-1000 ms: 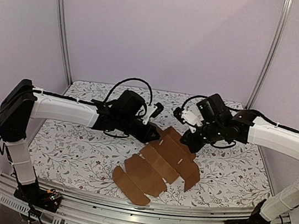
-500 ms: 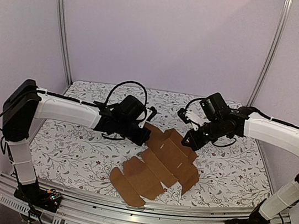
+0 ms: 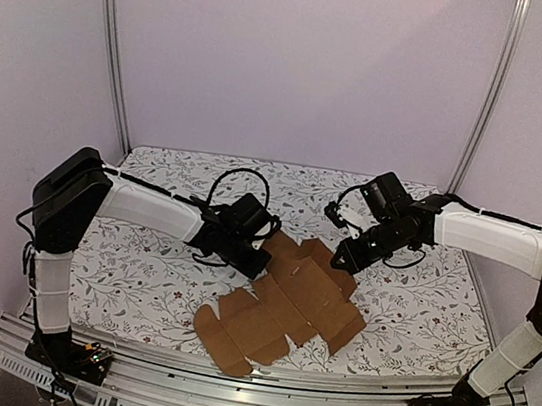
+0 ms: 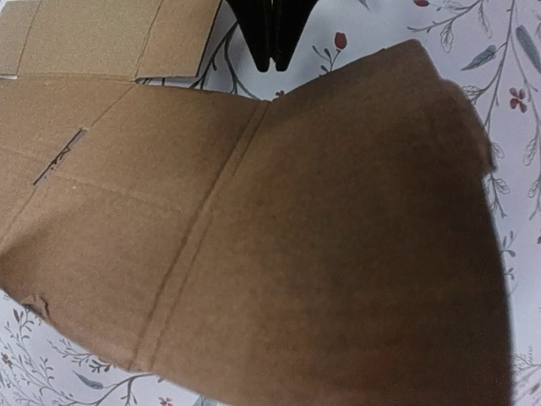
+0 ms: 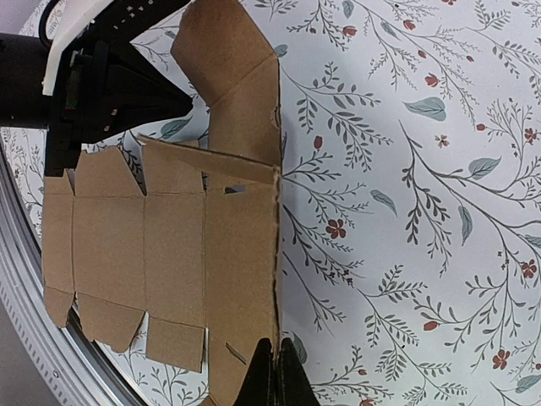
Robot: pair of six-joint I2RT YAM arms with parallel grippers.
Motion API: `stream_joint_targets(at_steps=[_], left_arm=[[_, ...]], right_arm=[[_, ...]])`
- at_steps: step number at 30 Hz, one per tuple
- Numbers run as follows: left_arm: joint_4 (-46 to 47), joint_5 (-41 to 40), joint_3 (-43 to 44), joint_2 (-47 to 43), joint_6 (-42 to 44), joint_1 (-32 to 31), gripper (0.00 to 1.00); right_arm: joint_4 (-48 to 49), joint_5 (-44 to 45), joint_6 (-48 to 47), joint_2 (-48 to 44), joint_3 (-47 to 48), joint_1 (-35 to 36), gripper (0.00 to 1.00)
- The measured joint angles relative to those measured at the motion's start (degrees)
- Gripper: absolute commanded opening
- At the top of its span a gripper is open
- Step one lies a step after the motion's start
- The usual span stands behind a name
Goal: Fold the paper box
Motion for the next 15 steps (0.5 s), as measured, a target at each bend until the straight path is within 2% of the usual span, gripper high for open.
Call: stream_joint_targets(at_steps=[15], left_arm=[[-1.1,7.3,0.0,0.7,0.0,0.1,0.00]], right_arm=[[-0.2,0.2,0.0,0.1,0.5,0.0,0.00]])
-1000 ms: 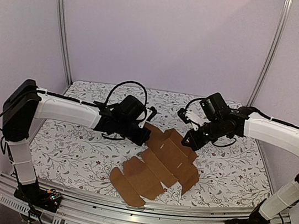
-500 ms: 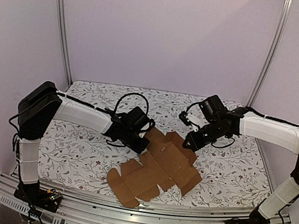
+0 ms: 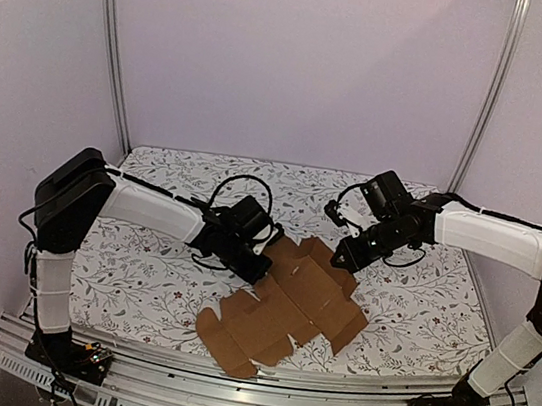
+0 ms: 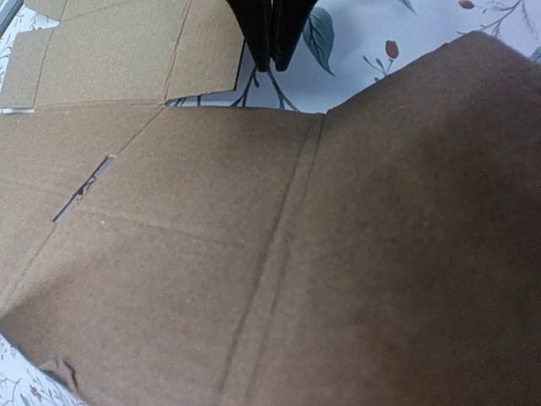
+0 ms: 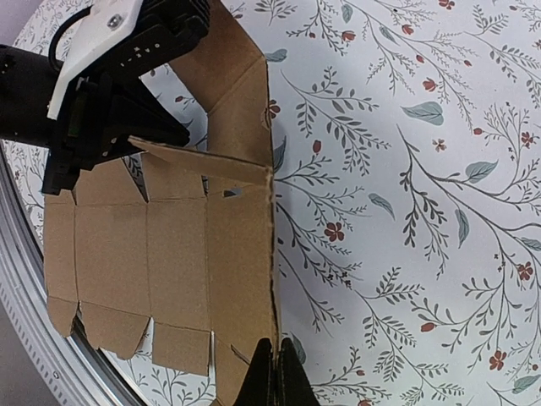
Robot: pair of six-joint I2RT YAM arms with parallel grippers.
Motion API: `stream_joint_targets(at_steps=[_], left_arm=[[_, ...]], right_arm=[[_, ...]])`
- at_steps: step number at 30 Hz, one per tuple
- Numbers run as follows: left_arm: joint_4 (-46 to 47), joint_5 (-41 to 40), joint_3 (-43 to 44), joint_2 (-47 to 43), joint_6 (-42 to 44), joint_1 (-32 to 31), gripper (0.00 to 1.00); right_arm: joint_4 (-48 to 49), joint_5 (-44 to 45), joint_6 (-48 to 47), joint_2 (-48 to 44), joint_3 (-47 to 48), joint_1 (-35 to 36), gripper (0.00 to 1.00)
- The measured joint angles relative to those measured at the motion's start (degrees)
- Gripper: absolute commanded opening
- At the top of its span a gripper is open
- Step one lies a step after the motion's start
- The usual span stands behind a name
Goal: Fold the paper box
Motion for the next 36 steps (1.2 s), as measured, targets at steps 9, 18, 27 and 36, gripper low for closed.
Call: stream_joint_targets(at_steps=[9,18,27,36], left_arm=[[-0.4,4.1,-0.2,0.0,0.2,0.0,0.00],[-0.3,7.3,-0.7,-1.6,-0.5,0.0,0.00],[0.2,11.6,-1.1,-2.9,-2.1,-0.1,0.00],[0.5,14.0,-1.1,-2.9,-3.0,-1.9,0.00]], right_arm=[[-0.2,0.3,0.1,0.0,0.0,0.0,0.00],[-0.2,1.6,1.3,0.0,-0.7,0.0,0.00],[0.5,2.6,1.5,0.0,-1.4,0.0,0.00],[0.8,2.7,1.9,-0.5,-1.9,0.0,0.00]])
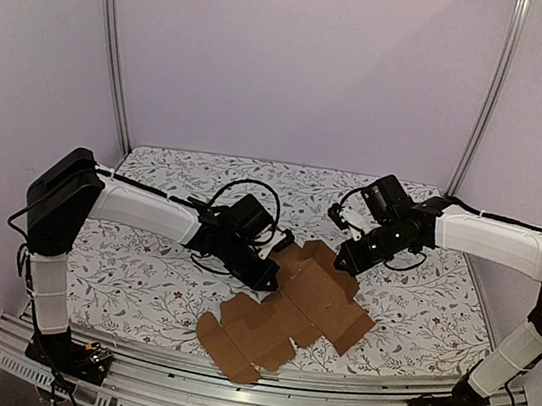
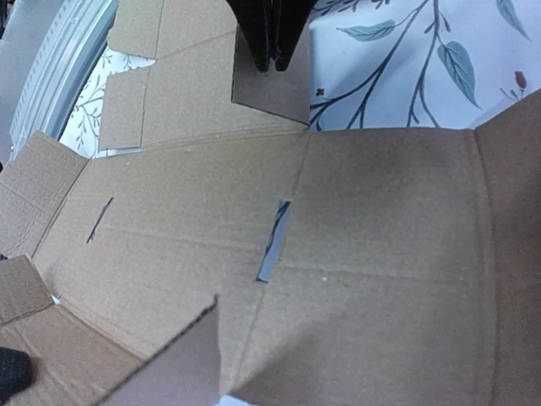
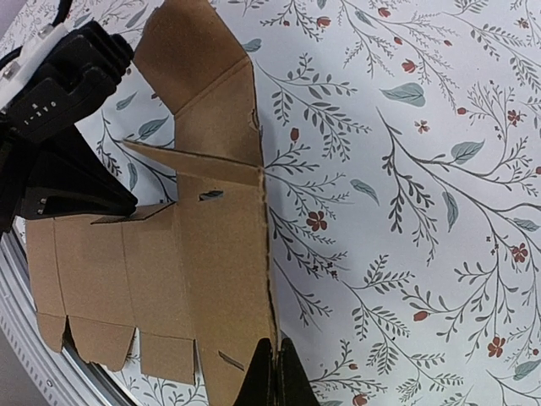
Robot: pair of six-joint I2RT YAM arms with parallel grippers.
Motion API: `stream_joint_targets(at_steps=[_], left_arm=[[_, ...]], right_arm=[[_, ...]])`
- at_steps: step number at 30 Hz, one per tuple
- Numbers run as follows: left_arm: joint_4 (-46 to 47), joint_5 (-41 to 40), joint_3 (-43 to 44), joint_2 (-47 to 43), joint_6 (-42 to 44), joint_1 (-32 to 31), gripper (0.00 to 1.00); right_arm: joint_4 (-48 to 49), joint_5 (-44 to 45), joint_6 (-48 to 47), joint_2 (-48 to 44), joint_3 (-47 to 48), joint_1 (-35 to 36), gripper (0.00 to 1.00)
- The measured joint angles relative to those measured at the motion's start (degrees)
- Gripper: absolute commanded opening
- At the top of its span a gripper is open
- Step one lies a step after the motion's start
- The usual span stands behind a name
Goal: Fold the paper box
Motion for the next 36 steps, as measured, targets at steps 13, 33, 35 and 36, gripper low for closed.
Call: stream_joint_targets(at_steps=[13,33,35,36], left_arm=[[1.9,-0.6,0.0,3.4,-1.2,-2.8,0.00],[3.4,-3.7,-2.4,-4.8,-1.1,-3.3,0.01],[3.4,-3.7,-2.7,-8.0,-1.0,-2.9,0.01],[3.4,-3.7,-2.9,-9.8,-0.9,-2.5,0.02]], right_arm=[[0.7,0.0,0.5,-1.0,-1.7,0.0,0.00],[1.1,2.8,-2.2,-5.6,-3.5,0.5,0.00],[1.1,4.2,-3.6,-6.3,-3.5,1.2,0.00],[1.1,5.1,-4.4,-6.6,-3.3,1.7,0.00]])
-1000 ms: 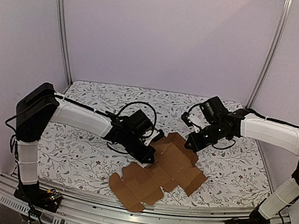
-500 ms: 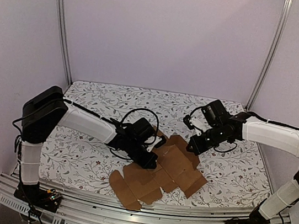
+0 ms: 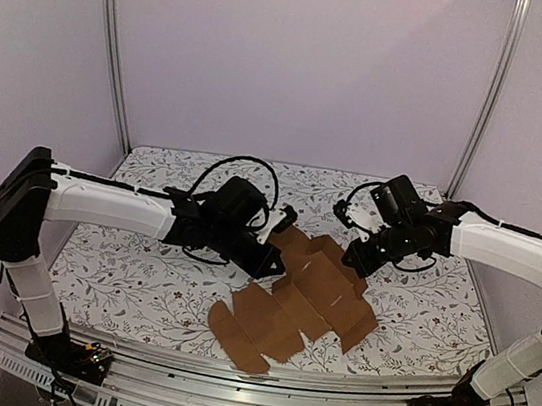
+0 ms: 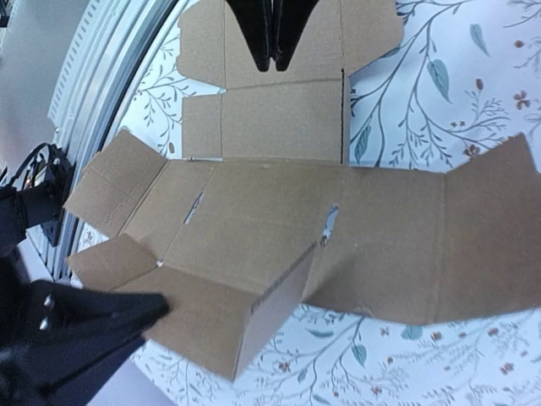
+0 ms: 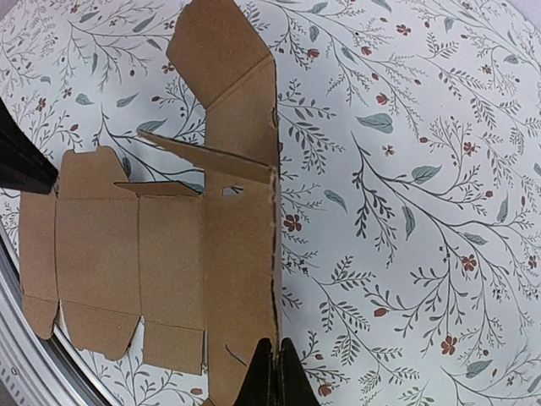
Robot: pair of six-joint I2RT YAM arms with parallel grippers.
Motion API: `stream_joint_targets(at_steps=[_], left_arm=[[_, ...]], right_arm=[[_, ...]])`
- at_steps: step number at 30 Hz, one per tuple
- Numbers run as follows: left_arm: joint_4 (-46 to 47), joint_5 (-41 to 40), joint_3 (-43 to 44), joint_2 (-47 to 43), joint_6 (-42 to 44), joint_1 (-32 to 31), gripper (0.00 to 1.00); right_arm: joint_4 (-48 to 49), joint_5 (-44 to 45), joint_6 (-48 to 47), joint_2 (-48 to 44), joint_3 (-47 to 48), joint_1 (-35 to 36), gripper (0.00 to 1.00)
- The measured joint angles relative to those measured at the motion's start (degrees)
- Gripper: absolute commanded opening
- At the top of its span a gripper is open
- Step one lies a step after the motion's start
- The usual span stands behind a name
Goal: Fold the paper box
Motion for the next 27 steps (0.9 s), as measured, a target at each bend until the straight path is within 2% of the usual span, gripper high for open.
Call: stream_joint_targets(at_steps=[8,16,27], left_arm=[[-0.2,-3.5,-2.8,-11.1,1.7,5.9,0.03],[5.0,-7.5,-15.1,-22.4,1.3,11.4,0.06],[13.9,-7.1,-22.2,-20.9,0.6,13.9,0.09]], right_arm=[[1.1,6.6,-8.7,-1.1,0.5,6.9,0.00],[4.0,11.5,-19.0,-3.2,0.5,11.4,0.00],[11.3,20.7,-32.8,-0.5,-0.2,16.4,0.00]])
